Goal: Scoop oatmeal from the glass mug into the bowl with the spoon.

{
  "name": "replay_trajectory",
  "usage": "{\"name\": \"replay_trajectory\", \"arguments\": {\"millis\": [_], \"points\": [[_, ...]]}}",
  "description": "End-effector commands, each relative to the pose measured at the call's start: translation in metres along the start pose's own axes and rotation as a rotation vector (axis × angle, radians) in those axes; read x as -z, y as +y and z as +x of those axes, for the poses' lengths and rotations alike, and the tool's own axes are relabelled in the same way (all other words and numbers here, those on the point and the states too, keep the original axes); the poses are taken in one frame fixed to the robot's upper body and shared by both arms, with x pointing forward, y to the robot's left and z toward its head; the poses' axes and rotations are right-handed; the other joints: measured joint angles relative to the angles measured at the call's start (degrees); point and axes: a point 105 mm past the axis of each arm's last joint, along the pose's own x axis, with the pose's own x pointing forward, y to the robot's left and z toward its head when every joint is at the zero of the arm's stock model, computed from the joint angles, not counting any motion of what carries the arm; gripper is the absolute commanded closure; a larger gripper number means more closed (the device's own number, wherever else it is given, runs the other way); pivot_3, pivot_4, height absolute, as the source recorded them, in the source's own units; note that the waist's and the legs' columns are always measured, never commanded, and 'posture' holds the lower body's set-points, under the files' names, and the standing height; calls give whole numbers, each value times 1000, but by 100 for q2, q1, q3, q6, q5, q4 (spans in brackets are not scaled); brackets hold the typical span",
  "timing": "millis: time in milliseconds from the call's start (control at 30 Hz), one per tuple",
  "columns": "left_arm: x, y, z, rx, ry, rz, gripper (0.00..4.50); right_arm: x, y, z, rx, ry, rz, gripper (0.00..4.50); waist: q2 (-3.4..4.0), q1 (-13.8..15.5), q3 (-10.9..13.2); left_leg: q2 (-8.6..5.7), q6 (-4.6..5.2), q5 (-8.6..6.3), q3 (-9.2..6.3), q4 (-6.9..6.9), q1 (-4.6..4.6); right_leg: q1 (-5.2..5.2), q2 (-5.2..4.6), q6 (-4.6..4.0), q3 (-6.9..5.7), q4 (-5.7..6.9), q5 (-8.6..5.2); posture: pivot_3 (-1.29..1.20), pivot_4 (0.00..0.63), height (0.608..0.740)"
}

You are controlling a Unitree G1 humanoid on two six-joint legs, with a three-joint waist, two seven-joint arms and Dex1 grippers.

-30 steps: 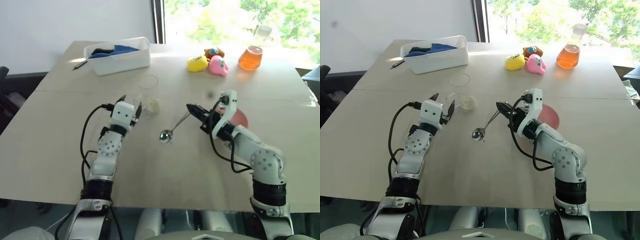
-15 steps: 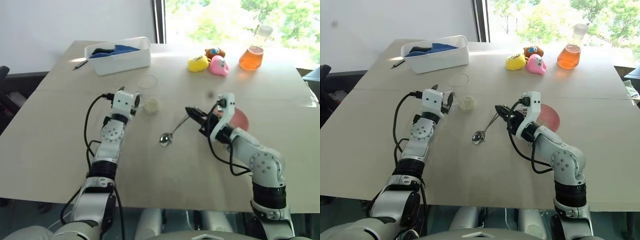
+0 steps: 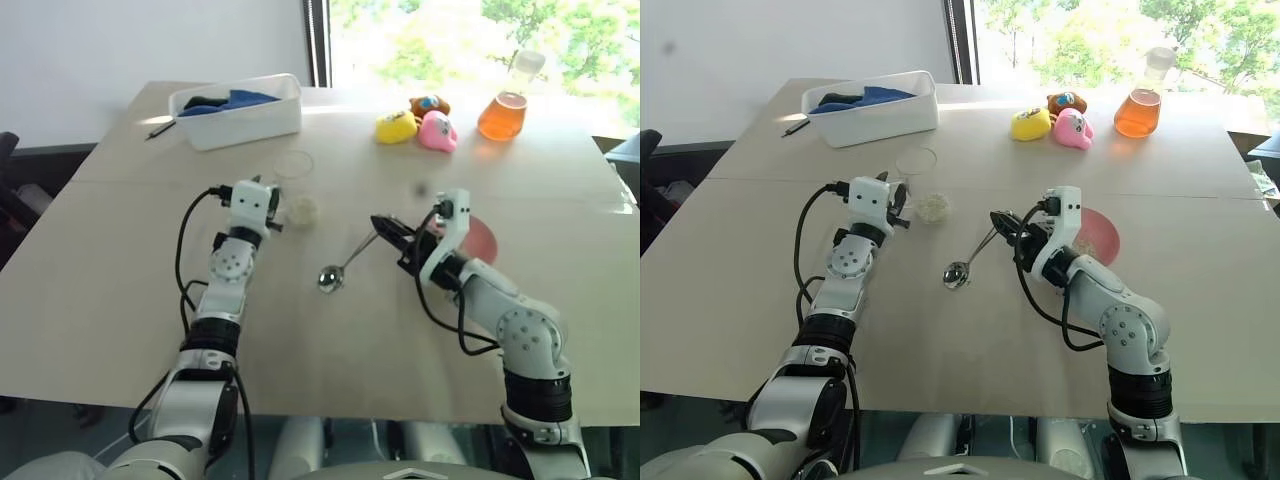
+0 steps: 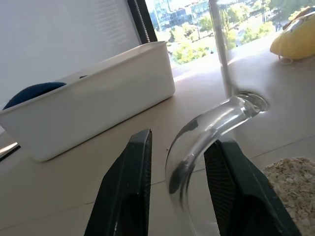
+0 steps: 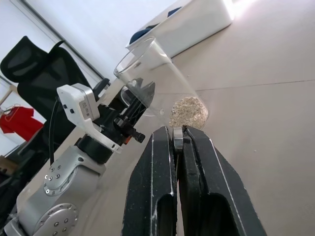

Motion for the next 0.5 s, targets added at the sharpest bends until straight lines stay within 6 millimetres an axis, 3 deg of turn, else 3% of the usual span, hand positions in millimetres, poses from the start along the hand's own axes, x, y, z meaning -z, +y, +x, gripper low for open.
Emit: {"name": "replay_trajectory", "arguments": {"millis": [33,67,167,300,500], "points": [[-13,2,6,-10,-47,-27,2975,-7,9,-3,-27,-28,-32,4500,0,1,0,0,0,0,0,0,0,0,0,0,0,0,0,0,150,740],[-13,1,6,-8,-45,-30,3242,-7,9,-3,-26,-28,-32,4500,0,1,0,0,0,0,0,0,0,0,0,0,0,0,0,0,150,740],[-14,-1,7,-3,-49,-57,3242,-7,8,-3,-23,-28,-33,4500,0,1,0,-1,-1,0,0,0,0,0,0,0,0,0,0,0,150,740],[-14,-2,7,-10,-40,-68,4413,-7,9,-3,-23,-28,-34,4500,-9,5,-5,-1,-1,1,0,1,0,0,0,0,0,0,0,0,150,740],[-14,-6,6,0,-34,-94,4413,-10,10,-3,-25,-30,-45,4500,-9,-8,-7,-1,-1,1,0,1,4,2,2,0,1,1,0,0,150,740]]}}
